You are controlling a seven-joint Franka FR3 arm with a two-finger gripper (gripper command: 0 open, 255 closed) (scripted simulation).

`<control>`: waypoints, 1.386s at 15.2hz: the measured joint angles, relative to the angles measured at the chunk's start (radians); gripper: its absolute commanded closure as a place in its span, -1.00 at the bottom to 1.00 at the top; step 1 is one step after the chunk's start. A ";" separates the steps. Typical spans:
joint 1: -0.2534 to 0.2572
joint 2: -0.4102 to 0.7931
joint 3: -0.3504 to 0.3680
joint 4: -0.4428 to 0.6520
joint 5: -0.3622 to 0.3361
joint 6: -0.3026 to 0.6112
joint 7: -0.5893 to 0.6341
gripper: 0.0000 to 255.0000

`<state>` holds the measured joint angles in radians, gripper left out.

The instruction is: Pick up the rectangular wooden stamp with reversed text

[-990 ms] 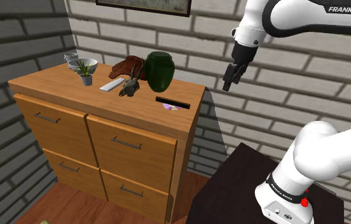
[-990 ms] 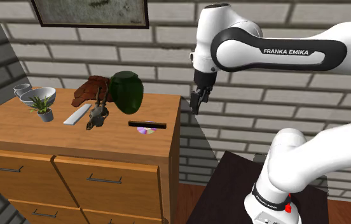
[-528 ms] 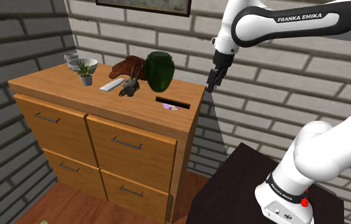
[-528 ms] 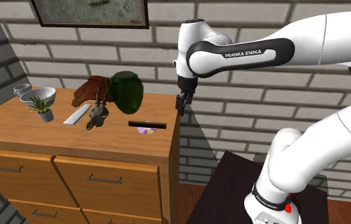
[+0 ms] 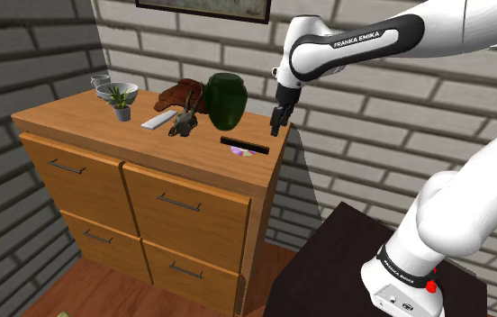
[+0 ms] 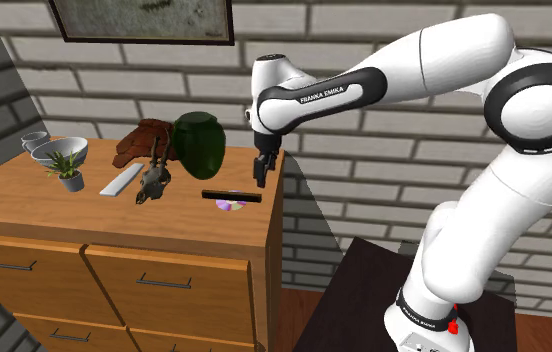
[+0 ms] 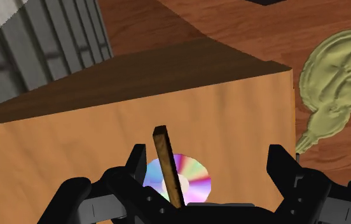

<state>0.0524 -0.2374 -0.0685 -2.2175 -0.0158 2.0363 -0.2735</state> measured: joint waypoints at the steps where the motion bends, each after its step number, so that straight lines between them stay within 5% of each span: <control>1: 0.002 0.037 -0.004 0.024 0.005 0.012 -0.019 -1.00; 12: 0.000 0.477 -0.006 0.360 0.071 0.096 -0.215 -1.00; 20: -0.001 0.561 0.001 0.363 0.082 0.174 -0.233 -1.00; 21: -0.001 0.563 0.001 0.362 0.082 0.177 -0.233 1.00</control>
